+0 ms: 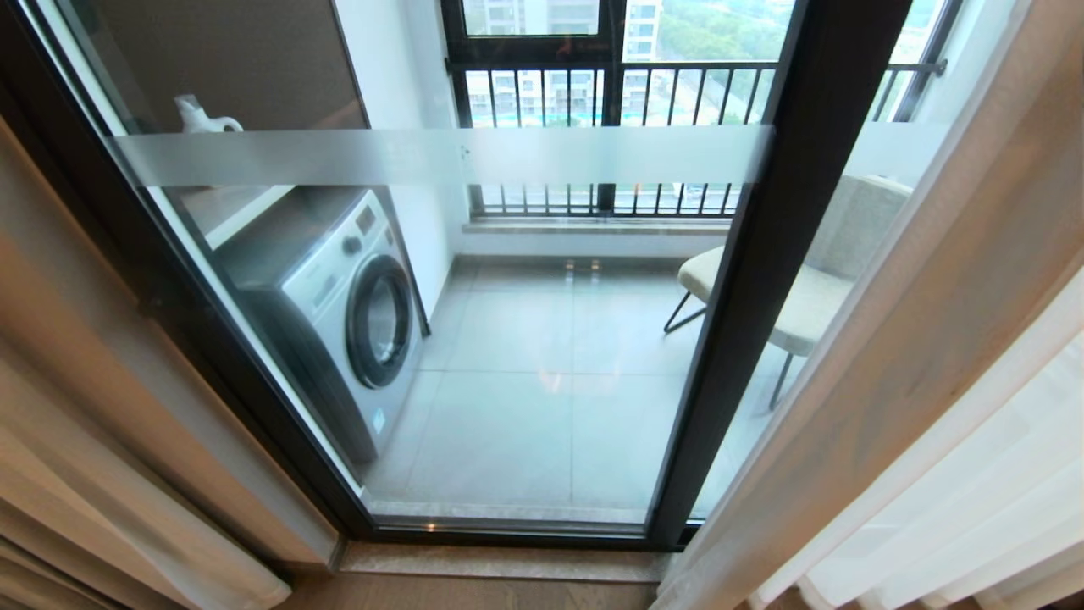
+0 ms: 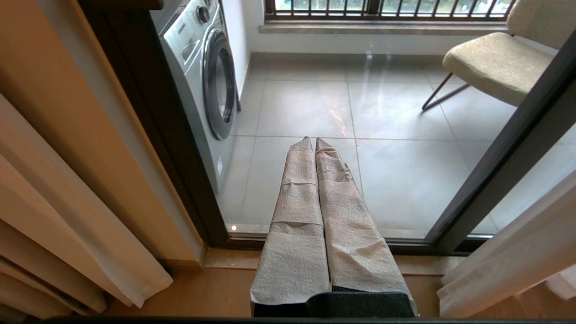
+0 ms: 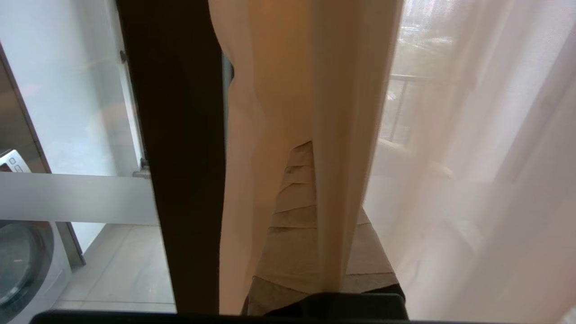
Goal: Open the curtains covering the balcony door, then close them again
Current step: Pull the inner curtains open on both sides
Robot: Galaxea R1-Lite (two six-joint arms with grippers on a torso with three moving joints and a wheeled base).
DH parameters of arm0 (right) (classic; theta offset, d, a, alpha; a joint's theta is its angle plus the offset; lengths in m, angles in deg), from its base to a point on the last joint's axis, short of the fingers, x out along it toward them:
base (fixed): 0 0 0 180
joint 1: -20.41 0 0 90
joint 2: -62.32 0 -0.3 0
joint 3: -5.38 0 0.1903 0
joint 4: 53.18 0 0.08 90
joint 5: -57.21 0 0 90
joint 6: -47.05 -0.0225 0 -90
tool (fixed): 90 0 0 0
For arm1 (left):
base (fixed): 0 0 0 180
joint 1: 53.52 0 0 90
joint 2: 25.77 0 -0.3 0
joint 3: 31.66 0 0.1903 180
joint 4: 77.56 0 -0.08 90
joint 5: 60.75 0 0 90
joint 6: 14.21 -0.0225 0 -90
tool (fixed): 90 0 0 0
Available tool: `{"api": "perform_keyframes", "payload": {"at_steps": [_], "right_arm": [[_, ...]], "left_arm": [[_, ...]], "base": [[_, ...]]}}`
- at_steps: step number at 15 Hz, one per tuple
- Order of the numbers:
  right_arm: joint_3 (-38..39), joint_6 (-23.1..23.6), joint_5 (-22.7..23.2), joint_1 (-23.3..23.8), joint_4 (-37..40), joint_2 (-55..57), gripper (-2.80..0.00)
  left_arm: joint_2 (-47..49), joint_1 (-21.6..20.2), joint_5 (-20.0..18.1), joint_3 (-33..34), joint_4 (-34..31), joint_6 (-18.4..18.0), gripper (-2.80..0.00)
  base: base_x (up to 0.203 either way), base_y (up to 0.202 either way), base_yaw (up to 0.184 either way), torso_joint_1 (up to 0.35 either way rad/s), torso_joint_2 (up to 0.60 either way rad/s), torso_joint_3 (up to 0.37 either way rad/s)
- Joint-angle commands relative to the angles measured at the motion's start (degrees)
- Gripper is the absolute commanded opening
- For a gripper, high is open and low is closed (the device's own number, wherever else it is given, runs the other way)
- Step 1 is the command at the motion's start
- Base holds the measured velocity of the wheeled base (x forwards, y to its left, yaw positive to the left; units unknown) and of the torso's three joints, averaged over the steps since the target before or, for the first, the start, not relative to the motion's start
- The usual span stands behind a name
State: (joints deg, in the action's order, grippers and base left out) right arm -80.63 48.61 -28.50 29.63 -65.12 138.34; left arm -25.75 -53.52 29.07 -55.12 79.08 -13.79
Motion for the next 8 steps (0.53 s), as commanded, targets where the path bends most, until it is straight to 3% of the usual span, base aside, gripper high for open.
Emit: {"api": "perform_keyframes", "payload": {"at_steps": [1,8], "right_arm": [[0.5,0.0,0.0,0.6,-0.3,0.0,-2.80],[0.5,0.0,0.0,2.5,-0.3,0.0,-2.80]], "left_arm": [[0.0,0.0,0.0,0.0,0.0,0.0,-2.80],[0.0,0.0,0.0,0.0,0.0,0.0,-2.80]], "base": [[0.000,-0.192,0.002,-0.006,0.01,0.002],[0.000,-0.190,0.002,0.002,0.00,0.001]]}}
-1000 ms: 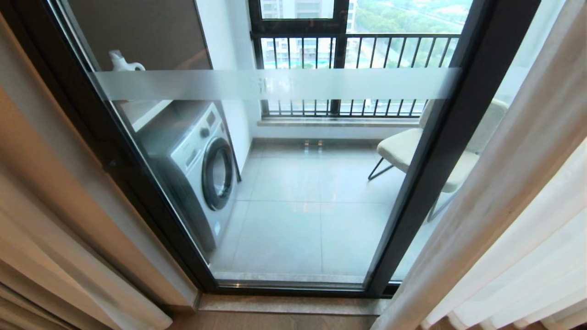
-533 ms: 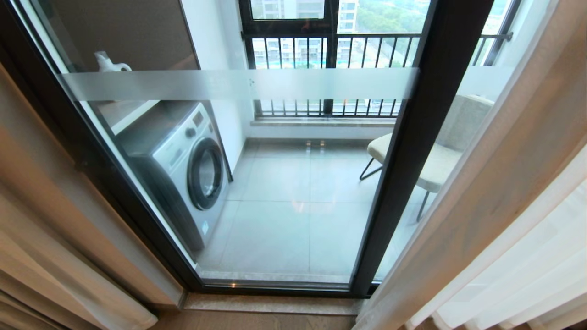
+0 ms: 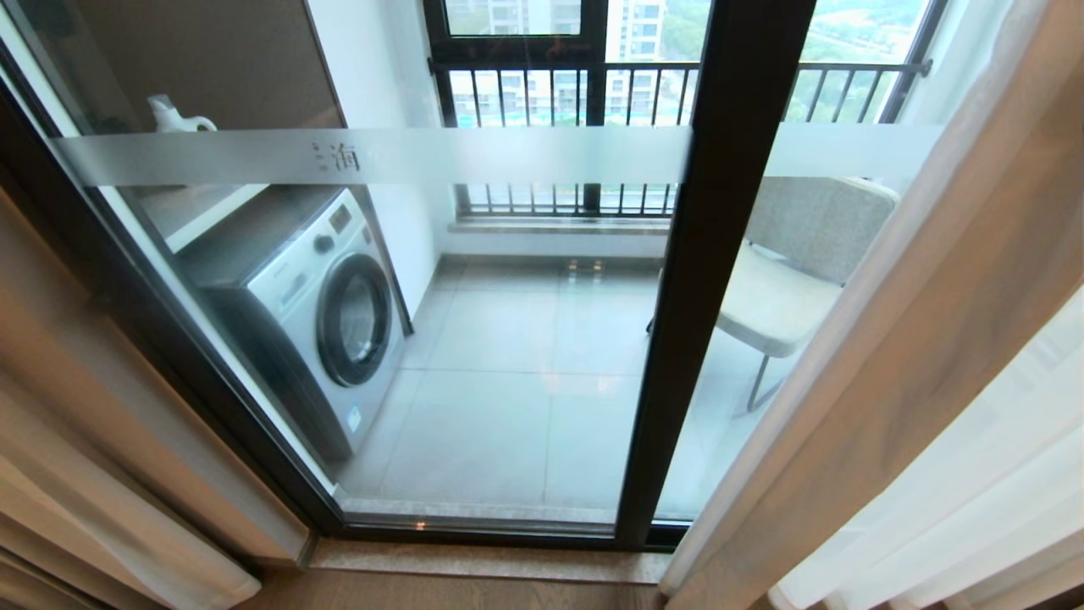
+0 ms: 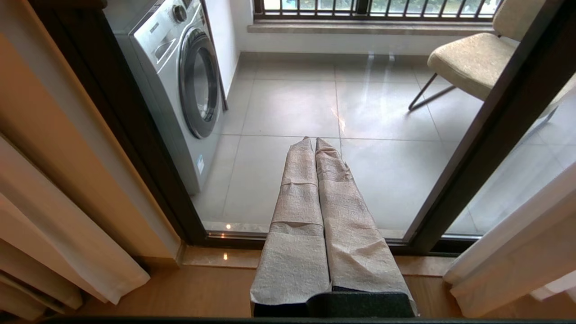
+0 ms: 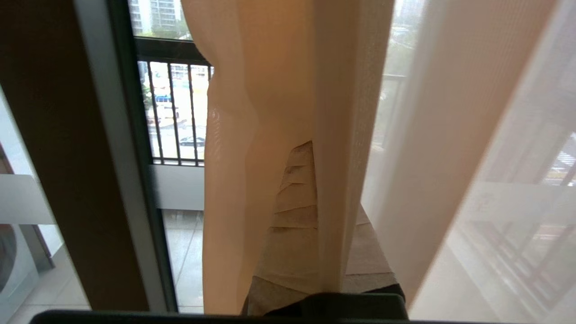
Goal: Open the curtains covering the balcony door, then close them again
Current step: Pull the inner curtains open on both sides
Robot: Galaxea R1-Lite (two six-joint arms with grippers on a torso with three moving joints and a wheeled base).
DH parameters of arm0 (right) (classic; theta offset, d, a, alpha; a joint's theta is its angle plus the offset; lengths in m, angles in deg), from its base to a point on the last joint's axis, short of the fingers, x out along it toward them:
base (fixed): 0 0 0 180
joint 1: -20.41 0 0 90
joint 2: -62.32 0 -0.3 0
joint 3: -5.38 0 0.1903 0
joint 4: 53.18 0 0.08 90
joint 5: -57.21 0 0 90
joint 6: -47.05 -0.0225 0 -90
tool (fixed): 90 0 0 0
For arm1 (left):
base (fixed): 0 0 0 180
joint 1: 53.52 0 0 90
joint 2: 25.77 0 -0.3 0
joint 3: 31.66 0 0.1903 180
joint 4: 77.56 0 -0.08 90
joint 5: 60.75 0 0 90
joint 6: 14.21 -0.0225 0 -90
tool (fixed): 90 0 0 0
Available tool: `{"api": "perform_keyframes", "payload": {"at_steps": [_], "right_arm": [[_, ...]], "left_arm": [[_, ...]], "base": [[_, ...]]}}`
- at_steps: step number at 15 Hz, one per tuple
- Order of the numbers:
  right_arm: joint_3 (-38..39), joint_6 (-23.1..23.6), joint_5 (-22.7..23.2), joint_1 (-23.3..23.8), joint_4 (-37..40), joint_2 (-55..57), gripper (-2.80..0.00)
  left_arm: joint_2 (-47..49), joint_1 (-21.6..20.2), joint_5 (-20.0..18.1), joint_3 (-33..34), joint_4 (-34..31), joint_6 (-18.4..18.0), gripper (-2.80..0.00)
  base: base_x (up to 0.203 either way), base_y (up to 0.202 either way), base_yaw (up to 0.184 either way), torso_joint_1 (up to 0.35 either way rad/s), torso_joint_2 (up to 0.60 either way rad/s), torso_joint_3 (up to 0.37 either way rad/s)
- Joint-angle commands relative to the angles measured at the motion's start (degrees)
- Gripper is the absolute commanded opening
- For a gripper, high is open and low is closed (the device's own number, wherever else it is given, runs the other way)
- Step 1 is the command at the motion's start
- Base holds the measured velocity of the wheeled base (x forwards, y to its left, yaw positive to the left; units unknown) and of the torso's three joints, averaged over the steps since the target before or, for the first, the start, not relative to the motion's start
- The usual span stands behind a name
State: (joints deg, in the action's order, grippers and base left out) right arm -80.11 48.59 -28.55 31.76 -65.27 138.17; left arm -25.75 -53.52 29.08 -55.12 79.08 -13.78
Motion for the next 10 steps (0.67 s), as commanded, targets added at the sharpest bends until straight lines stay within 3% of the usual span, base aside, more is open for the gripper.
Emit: {"api": "perform_keyframes", "payload": {"at_steps": [1,10], "right_arm": [[0.0,0.0,0.1,0.5,-0.1,0.3,-2.80],[-0.3,0.0,0.2,2.5,-0.1,0.4,-2.80]], "left_arm": [[0.0,0.0,0.0,0.0,0.0,0.0,-2.80],[0.0,0.0,0.0,0.0,0.0,0.0,-2.80]], "base": [[0.000,-0.188,0.001,0.005,0.00,-0.002],[0.000,-0.190,0.001,0.001,0.00,0.002]]}}
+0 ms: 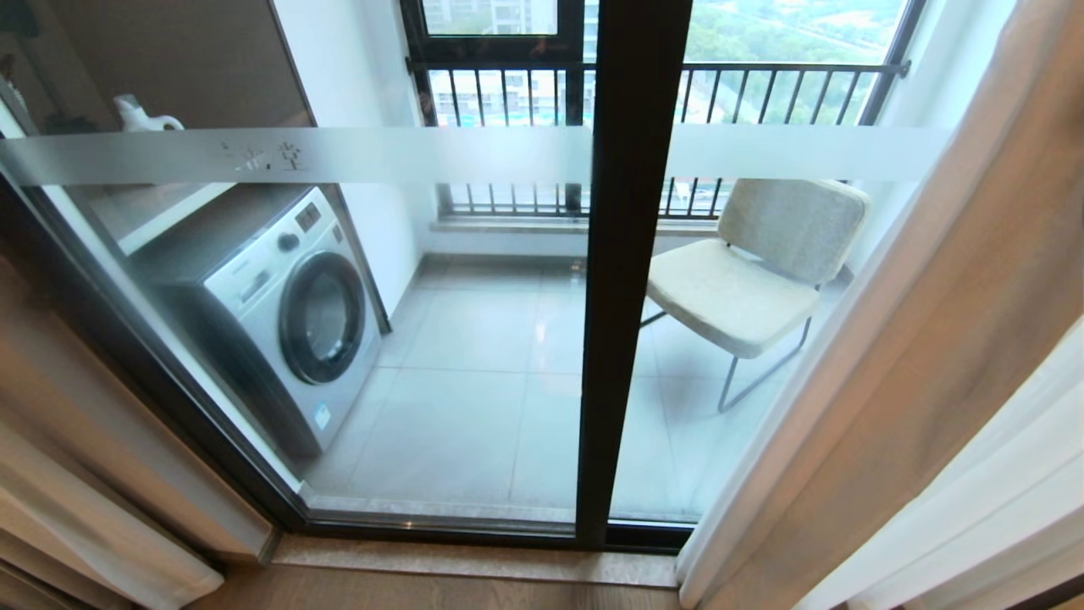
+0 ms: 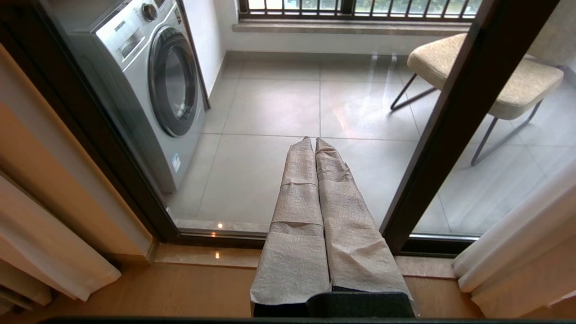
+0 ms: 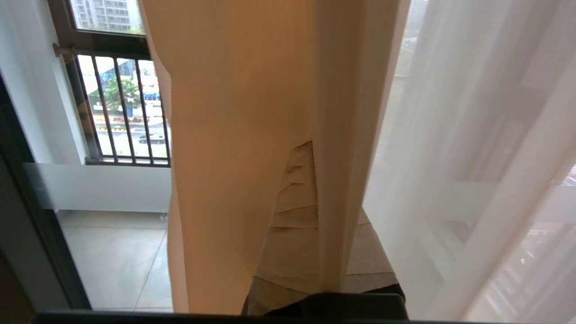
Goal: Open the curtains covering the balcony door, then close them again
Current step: Pull the inner curtains open on both sides
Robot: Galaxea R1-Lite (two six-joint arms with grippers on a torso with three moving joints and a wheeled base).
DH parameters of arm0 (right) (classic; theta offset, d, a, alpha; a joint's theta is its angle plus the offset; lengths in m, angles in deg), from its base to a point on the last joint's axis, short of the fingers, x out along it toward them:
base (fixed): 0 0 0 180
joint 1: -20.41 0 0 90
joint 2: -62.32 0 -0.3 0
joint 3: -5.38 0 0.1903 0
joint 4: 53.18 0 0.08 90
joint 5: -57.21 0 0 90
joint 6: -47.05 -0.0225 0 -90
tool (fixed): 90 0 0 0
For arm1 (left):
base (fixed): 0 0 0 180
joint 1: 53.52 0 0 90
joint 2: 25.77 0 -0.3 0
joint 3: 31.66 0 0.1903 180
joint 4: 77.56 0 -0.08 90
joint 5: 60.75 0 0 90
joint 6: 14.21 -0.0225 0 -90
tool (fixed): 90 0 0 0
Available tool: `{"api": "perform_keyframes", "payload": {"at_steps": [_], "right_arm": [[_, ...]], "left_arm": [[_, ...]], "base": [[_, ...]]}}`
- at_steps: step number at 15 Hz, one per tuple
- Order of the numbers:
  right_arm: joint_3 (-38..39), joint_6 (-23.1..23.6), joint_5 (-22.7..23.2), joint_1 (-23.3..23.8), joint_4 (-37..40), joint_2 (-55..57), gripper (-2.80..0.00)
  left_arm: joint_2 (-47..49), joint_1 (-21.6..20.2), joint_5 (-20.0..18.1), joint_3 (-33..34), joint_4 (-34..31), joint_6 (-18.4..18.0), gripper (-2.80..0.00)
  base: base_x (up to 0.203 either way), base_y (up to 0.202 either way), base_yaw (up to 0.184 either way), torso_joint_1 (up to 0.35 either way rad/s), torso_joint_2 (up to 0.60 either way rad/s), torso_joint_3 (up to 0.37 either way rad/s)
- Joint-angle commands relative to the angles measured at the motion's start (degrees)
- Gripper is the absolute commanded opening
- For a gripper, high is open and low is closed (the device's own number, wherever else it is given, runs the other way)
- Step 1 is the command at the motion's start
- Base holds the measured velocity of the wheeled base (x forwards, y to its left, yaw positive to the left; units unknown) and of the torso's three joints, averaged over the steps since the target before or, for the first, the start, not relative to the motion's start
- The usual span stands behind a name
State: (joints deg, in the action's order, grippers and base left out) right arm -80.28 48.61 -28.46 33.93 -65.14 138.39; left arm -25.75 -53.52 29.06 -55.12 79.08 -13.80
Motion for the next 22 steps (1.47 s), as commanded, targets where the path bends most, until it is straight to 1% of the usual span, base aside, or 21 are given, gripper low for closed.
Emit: {"api": "perform_keyframes", "payload": {"at_steps": [1,8,22], "right_arm": [[-0.2,0.0,0.0,0.4,-0.2,0.1,-2.80],[-0.4,-0.2,0.1,2.7,-0.1,0.0,-2.80],[-0.5,-0.3,0.1,5.2,0.0,0.1,-2.80]], "left_arm": [[0.0,0.0,0.0,0.0,0.0,0.0,-2.80],[0.0,0.0,0.0,0.0,0.0,0.0,-2.80],[0.0,0.0,0.0,0.0,0.0,0.0,-2.80]], "base": [[0.000,-0.190,0.001,0.000,0.00,0.001],[0.000,-0.188,0.001,0.001,0.00,0.002],[0.000,-0.190,0.001,0.002,0.00,0.003]]}}
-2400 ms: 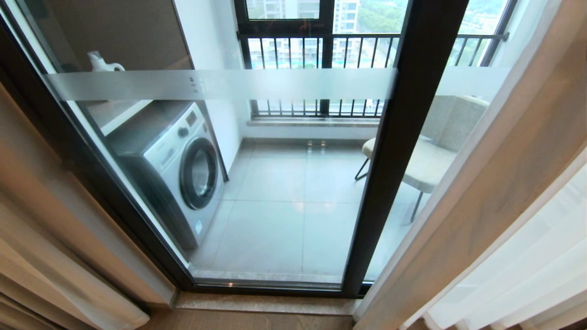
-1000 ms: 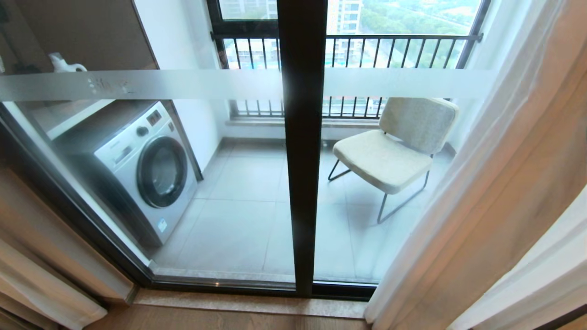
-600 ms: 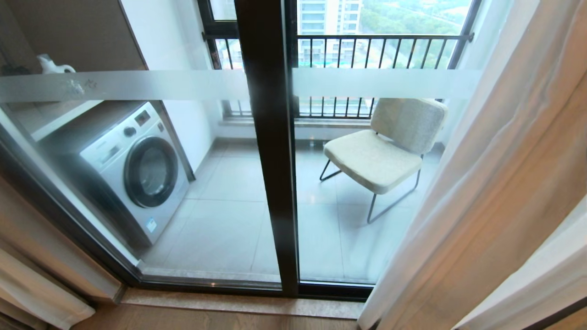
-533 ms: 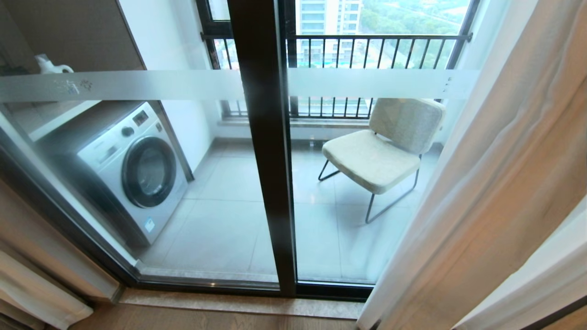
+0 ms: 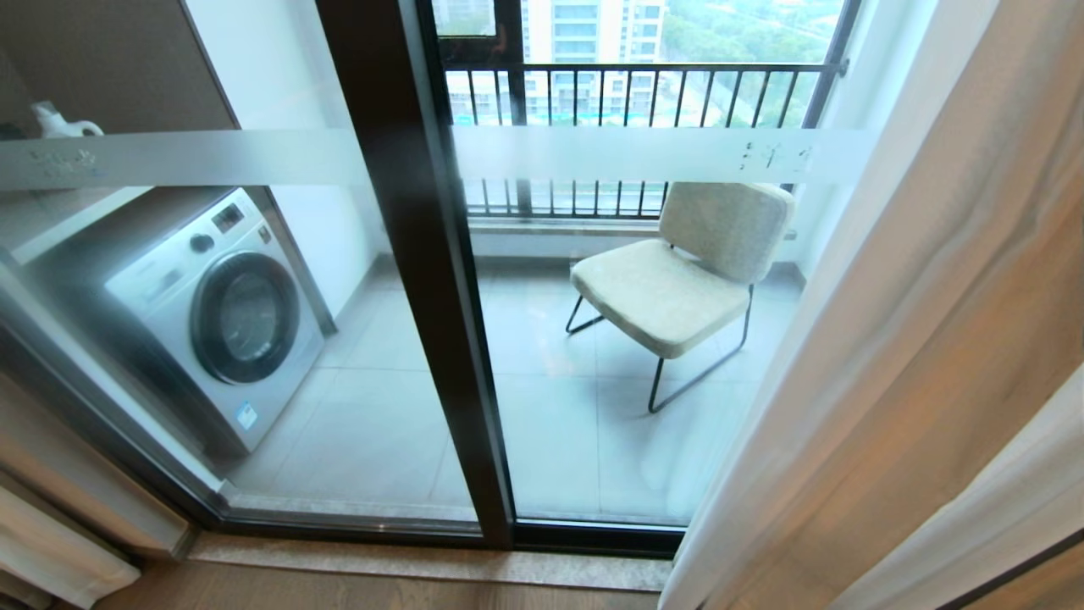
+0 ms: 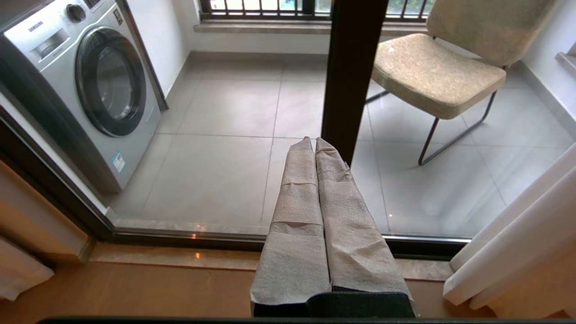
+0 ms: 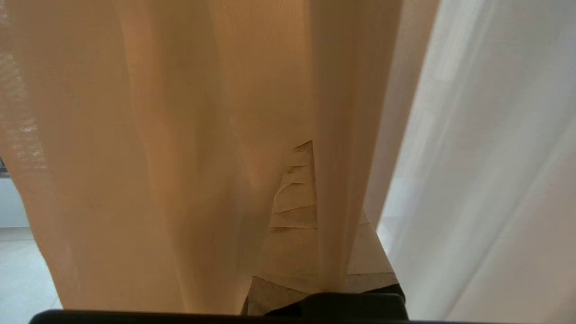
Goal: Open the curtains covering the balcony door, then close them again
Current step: Pull the inner curtains open on both sides
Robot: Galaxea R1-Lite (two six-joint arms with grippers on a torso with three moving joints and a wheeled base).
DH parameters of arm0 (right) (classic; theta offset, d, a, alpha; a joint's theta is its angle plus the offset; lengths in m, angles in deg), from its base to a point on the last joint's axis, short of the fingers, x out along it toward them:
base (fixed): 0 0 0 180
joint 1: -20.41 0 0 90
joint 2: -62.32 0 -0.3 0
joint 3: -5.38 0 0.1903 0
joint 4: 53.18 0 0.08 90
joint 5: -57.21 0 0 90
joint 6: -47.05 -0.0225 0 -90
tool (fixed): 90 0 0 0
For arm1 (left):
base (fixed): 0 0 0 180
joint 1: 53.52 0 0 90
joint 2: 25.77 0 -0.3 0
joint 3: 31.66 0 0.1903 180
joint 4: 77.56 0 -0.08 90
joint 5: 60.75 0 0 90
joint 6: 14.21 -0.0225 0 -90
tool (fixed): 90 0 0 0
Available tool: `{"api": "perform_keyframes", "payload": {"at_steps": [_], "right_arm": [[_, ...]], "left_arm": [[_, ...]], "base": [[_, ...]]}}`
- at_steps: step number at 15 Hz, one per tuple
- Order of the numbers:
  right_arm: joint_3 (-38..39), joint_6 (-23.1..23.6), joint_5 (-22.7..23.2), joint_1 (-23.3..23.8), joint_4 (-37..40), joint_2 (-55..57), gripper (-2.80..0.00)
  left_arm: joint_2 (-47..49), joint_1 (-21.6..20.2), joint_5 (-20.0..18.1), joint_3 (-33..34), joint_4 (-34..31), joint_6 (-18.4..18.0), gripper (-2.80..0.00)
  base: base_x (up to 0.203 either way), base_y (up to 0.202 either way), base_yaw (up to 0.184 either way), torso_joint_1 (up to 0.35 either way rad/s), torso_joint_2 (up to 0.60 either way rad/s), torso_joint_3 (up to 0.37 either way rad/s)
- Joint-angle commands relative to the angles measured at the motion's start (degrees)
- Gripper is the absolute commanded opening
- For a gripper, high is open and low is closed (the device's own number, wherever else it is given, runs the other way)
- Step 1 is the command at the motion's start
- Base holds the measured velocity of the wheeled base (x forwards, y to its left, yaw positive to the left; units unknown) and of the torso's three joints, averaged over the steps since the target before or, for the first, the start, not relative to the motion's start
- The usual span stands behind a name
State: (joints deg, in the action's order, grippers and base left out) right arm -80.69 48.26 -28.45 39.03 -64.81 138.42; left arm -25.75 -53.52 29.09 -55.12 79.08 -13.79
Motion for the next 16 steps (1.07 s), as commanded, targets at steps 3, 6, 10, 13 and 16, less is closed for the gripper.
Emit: {"api": "perform_keyframes", "payload": {"at_steps": [3,6,10,13,16], "right_arm": [[-0.1,0.0,0.1,0.2,-0.3,0.1,-2.80],[-0.2,0.0,0.1,0.6,-0.3,0.1,-2.80],[-0.2,0.0,0.1,1.8,-0.3,0.4,-2.80],[-0.2,-0.1,0.1,2.2,-0.3,0.5,-2.80],[-0.2,-0.1,0.1,2.1,-0.3,0.5,-2.80]], "left_arm": [[0.0,0.0,0.0,0.0,0.0,0.0,-2.80],[0.0,0.0,0.0,0.0,0.0,0.0,-2.80],[0.0,0.0,0.0,0.0,0.0,0.0,-2.80],[0.0,0.0,0.0,0.0,0.0,0.0,-2.80],[0.0,0.0,0.0,0.0,0.0,0.0,-2.80]], "base": [[0.000,-0.189,-0.002,0.002,0.00,0.002],[0.000,-0.190,-0.002,0.004,0.00,0.003],[0.000,-0.190,0.004,-0.001,0.00,0.003],[0.000,-0.192,0.001,0.000,0.00,0.004],[0.000,-0.190,0.001,0.003,0.00,0.004]]}}
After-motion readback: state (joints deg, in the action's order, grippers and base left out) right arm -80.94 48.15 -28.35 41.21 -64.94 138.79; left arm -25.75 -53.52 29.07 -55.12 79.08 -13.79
